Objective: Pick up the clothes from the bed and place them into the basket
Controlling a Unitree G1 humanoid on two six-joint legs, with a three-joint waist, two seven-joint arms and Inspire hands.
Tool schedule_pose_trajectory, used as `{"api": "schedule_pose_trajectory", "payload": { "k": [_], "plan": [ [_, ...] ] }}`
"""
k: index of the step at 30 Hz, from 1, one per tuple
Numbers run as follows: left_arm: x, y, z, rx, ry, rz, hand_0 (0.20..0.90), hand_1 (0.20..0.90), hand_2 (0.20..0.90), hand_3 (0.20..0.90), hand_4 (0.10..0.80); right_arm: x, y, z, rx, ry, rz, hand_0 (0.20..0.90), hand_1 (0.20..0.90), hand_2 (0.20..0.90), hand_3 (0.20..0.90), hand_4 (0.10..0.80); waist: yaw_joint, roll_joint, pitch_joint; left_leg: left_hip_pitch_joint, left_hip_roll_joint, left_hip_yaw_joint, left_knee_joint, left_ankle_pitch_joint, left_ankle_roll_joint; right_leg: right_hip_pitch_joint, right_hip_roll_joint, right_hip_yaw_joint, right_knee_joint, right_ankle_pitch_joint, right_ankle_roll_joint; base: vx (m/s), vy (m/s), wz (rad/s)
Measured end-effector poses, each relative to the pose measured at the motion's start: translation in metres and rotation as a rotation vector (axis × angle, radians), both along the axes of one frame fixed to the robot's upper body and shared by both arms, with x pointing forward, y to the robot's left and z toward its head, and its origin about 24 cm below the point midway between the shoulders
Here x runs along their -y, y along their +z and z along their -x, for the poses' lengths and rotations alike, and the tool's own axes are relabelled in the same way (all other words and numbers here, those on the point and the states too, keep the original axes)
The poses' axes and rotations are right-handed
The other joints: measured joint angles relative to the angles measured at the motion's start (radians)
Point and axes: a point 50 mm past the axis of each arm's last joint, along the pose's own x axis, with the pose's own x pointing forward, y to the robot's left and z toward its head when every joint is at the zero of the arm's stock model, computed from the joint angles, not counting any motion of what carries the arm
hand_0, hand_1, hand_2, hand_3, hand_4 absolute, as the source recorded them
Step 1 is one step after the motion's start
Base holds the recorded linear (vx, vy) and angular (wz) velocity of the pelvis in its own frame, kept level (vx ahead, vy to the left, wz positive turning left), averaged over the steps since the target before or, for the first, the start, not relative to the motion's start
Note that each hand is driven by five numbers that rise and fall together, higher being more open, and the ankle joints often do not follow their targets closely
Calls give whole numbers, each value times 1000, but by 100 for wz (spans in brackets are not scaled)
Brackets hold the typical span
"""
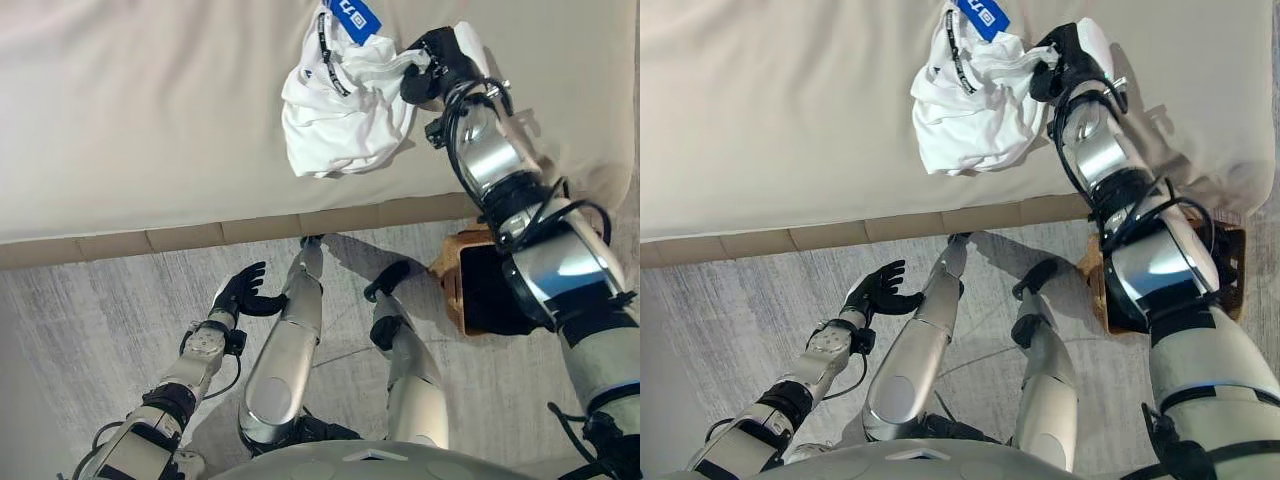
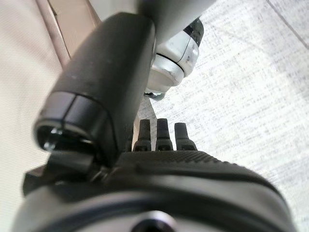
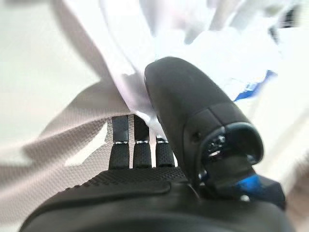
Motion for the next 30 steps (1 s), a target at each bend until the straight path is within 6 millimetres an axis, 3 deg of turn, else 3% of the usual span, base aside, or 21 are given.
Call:
{"api": "schedule_pose_trajectory", "payload": {
  "k": [1, 3, 8, 14, 15, 20, 29, 30],
  "plan": [
    [0, -1, -1, -8, 9, -5, 900, 900, 900, 900, 800, -4, -1, 3, 34, 13, -9, 300, 300, 300, 200, 100, -2, -1, 0, 6, -1, 14, 7, 14, 5, 2, -1, 11, 1, 12, -16, -115, 84, -21],
    [-1, -3, -1, -16, 17, -9, 900, 900, 900, 900, 800, -10, -2, 6, 60, 30, -32, 300, 300, 300, 200, 100, -11, -3, 1, 26, 0, 31, 13, 6, 6, 20, -1, 29, -6, 12, -17, -16, 32, -22],
    [0, -6, 0, -30, 25, -9, 900, 900, 900, 900, 800, -25, -30, 11, 50, 44, -71, 300, 300, 300, 200, 100, -17, -18, 11, 160, 3, 81, 11, -20, 12, 142, 4, 73, -38, 12, -16, 13, 11, -21],
    [-4, -5, -4, -46, 34, -20, 900, 900, 900, 900, 800, -32, -21, 14, 87, 79, -75, 300, 300, 300, 200, 100, -28, -32, 19, 211, 15, 95, 10, -36, 14, 188, 10, 80, -39, 11, -15, 17, -40, -5],
    [-5, -6, -3, -53, 37, -22, 900, 900, 900, 900, 800, -33, -20, 15, 88, 89, -71, 900, 900, 900, 900, 800, -29, -32, 19, 216, 14, 94, 10, -41, 10, 194, 10, 80, -40, 10, -14, -6, -40, 3],
    [-6, -8, -2, -61, 39, -23, 900, 900, 900, 900, 800, -38, -22, 14, 42, 141, -23, 900, 900, 900, 900, 800, -26, -32, 19, 218, 14, 77, 2, -46, 12, 200, 9, 65, -38, 8, -11, -13, -48, 8],
    [-12, -12, 2, -101, 51, -28, 900, 900, 900, 900, 800, -59, -42, 16, -78, 252, 299, 900, 900, 900, 900, 800, 10, -32, 19, 211, 14, 44, -19, -41, 10, 207, 7, 25, -48, 3, -11, -8, -45, 12],
    [-13, -13, 3, -108, 51, -29, 900, 900, 900, 900, 800, -60, -43, 16, -86, 254, 321, 385, 385, 385, 299, 199, 16, -32, 19, 210, 14, 39, -25, -38, 8, 210, 8, 18, -55, 4, -10, -12, -37, 15]
  ]
}}
